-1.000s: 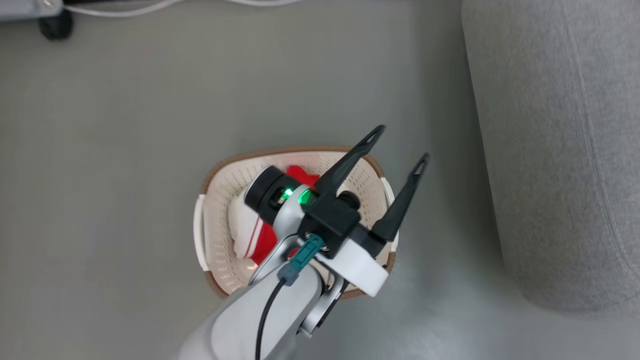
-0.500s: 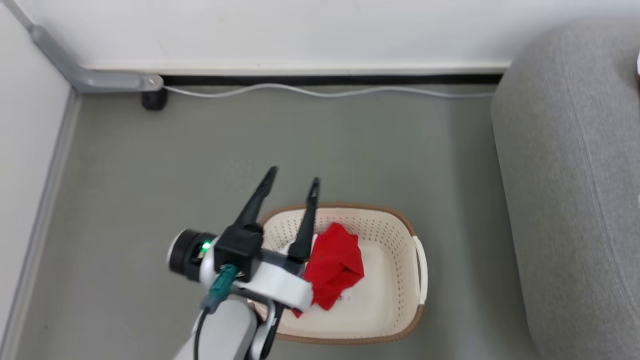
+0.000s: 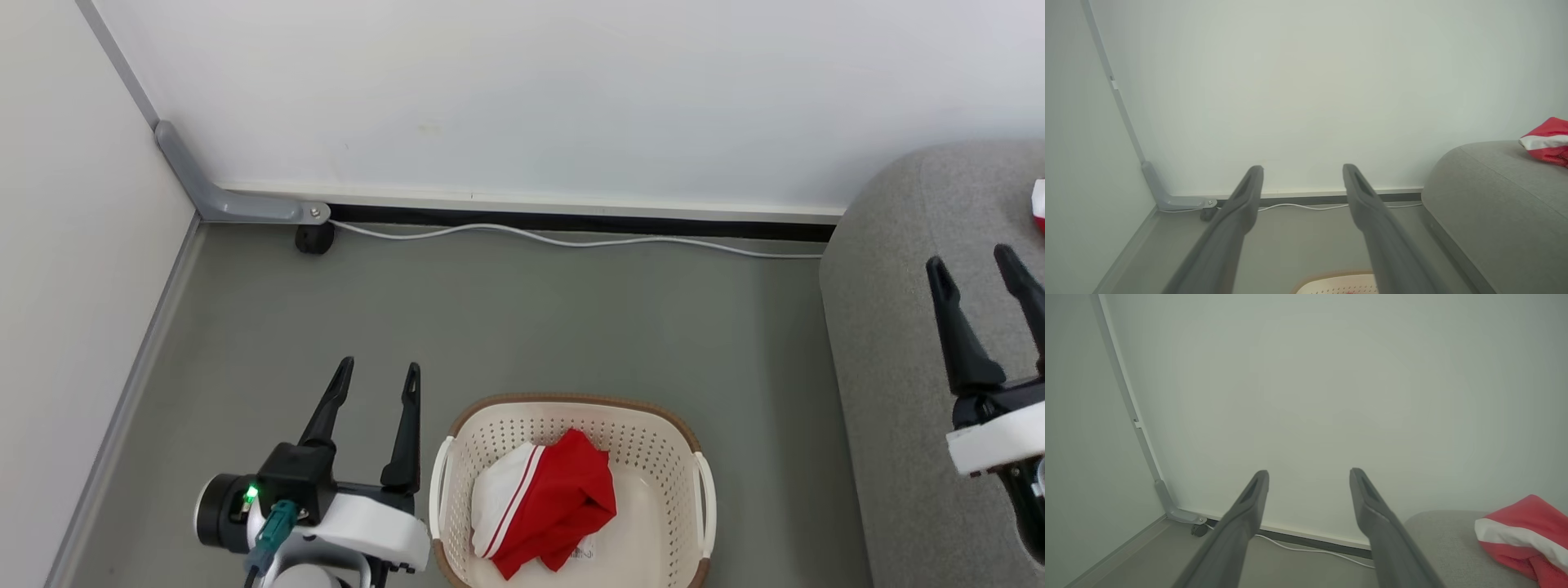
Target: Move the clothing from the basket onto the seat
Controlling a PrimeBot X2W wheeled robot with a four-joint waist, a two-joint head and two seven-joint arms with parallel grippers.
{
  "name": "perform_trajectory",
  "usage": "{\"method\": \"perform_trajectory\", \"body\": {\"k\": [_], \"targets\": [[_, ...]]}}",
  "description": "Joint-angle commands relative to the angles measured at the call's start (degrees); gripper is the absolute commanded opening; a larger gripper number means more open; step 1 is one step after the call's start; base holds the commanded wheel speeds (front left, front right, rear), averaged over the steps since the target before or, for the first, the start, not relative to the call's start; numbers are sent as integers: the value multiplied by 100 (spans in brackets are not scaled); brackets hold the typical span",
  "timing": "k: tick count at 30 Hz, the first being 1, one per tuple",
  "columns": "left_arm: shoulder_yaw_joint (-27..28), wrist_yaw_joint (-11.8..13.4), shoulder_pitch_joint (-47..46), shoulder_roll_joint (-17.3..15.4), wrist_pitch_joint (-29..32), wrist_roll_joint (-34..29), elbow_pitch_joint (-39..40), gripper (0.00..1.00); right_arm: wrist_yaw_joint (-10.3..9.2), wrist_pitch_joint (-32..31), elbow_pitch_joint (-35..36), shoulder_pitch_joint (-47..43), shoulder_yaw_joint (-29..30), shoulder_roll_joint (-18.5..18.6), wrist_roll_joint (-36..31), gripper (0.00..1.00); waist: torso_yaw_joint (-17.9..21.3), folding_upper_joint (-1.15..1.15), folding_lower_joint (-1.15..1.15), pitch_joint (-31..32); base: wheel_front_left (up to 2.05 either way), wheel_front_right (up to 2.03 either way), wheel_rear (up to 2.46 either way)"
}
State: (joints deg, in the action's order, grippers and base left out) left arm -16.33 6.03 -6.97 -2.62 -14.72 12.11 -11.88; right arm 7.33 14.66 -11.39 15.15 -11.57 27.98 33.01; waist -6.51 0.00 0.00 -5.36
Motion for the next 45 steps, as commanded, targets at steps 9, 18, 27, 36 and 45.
{"method": "perform_trajectory", "body": {"k": [9, 18, 27, 36, 45], "targets": [[781, -153, 488, -26, -28, -78, 188, 100, 16, 34, 184, -787, 133, -396, -337, 100, 133, 0, 0, 341, 0, 0, 0], [844, -169, 656, -26, -28, -122, 254, 100, 16, 34, 216, -922, 196, -529, -467, 100, 280, 0, 0, 304, 0, 0, 0], [648, -81, 571, -26, -28, -33, 271, 100, 16, 34, 259, -834, 254, -504, -440, 100, 318, 0, 0, 158, 0, 0, 0], [92, 145, 287, -26, -28, 245, 27, 100, 16, 34, 450, -689, 371, -262, -257, 100, 376, 0, 0, -432, 0, 0, 0], [-1152, 679, -709, -26, -28, 848, -519, 100, 16, 34, 912, -322, 531, 320, 72, 100, 496, 0, 0, -1670, 0, 0, 0]]}}
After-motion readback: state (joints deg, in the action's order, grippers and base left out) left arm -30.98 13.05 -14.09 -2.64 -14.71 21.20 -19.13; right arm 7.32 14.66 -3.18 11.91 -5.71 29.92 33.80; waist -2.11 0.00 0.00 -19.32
